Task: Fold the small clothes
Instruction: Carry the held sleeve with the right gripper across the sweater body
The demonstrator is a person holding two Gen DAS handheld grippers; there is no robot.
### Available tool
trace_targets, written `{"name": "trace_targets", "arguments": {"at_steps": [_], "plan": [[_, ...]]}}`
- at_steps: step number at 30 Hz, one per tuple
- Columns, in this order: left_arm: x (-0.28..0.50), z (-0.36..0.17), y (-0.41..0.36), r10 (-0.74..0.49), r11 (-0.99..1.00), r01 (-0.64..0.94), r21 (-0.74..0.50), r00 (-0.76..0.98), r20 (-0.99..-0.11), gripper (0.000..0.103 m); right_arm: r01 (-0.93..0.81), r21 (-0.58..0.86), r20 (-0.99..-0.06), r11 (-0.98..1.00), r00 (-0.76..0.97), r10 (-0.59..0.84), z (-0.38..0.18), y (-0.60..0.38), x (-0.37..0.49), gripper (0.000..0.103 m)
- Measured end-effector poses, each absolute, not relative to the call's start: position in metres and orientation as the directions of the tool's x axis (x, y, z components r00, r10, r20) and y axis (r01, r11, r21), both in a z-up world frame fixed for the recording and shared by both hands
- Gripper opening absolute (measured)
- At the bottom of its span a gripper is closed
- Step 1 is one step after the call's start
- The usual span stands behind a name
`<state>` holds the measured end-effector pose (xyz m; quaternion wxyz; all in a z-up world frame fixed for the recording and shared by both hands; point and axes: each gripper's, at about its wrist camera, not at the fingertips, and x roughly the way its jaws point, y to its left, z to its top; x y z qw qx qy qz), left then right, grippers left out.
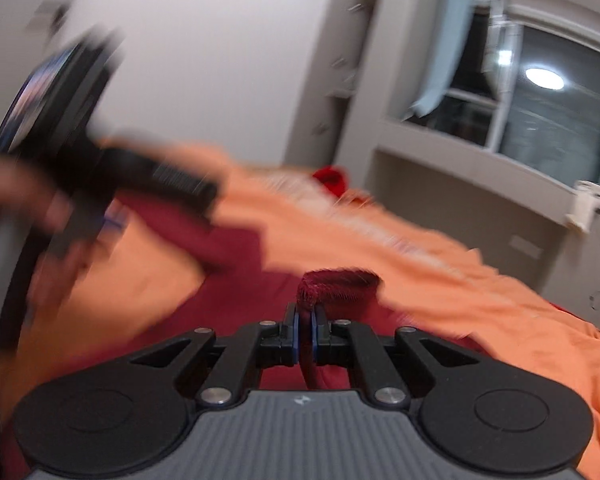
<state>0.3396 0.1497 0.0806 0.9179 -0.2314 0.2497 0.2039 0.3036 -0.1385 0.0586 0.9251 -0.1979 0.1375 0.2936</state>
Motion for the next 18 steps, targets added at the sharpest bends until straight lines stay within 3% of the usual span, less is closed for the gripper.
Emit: {"name": "trace_targets", "arguments": {"at_steps": [8, 11, 13, 18], "plan": [[0.343, 0.077, 0.139, 0.247, 0.836, -0.461, -0.298, 0.801, -0.546, 0.102, -0.683, -0.386, -0.481, 0.621, 0.723, 0.496, 0.024, -0.099, 0.261, 0.007], [0.345, 0.074, 0.134, 0.229, 0.849, -0.440, -0.294, 0.806, -0.546, 0.102, -0.701, -0.347, -0.494, 0.623, 0.701, 0.514, 0.022, -0.107, 0.246, 0.032], [0.345, 0.072, 0.128, 0.210, 0.858, -0.421, -0.294, 0.810, -0.547, 0.102, -0.684, -0.305, -0.481, 0.663, 0.711, 0.512, 0.022, -0.124, 0.239, 0.067], [0.349, 0.061, 0.100, 0.111, 0.908, -0.315, -0.275, 0.816, -0.567, 0.102, -0.584, -0.154, -0.440, 0.797, 0.763, 0.473, 0.028, -0.187, 0.241, 0.080]]}}
